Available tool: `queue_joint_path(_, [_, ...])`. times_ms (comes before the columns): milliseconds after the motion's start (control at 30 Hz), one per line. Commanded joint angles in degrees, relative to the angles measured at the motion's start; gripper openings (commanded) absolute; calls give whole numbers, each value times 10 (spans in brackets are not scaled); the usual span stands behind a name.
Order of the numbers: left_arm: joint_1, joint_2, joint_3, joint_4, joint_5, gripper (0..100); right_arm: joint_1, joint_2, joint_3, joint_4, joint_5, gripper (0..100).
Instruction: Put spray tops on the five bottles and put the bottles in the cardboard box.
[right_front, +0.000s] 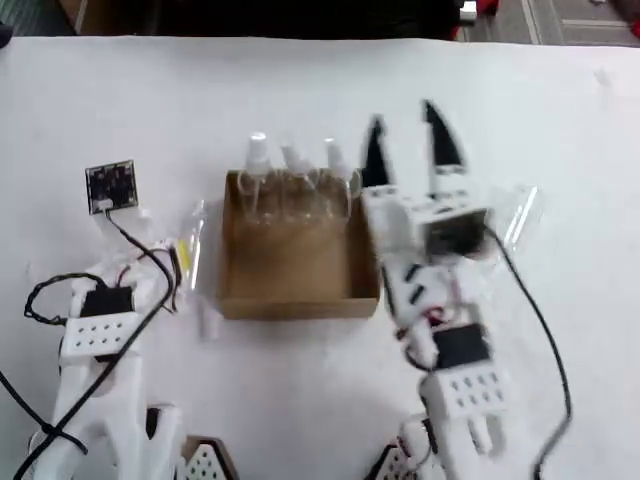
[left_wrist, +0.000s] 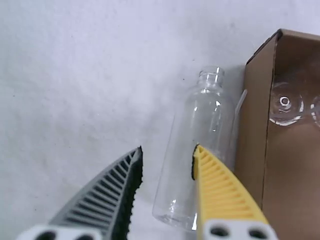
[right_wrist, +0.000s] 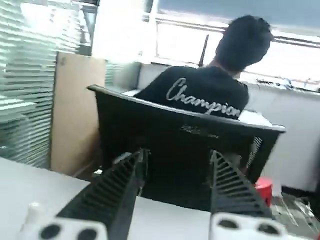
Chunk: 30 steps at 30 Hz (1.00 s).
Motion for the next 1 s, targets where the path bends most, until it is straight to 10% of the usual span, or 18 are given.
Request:
queue_joint_path(0, [8,-16,-4,-3,-4,158,102,-130,-73,218,-79,170])
queue_joint_path(333, [5,-15,-4,-1,-6,158,196,-189,-63,453,-84,170])
queue_joint_path(967, [-64,-20,-26,8,-28,158,167,-318,286,341,12,12])
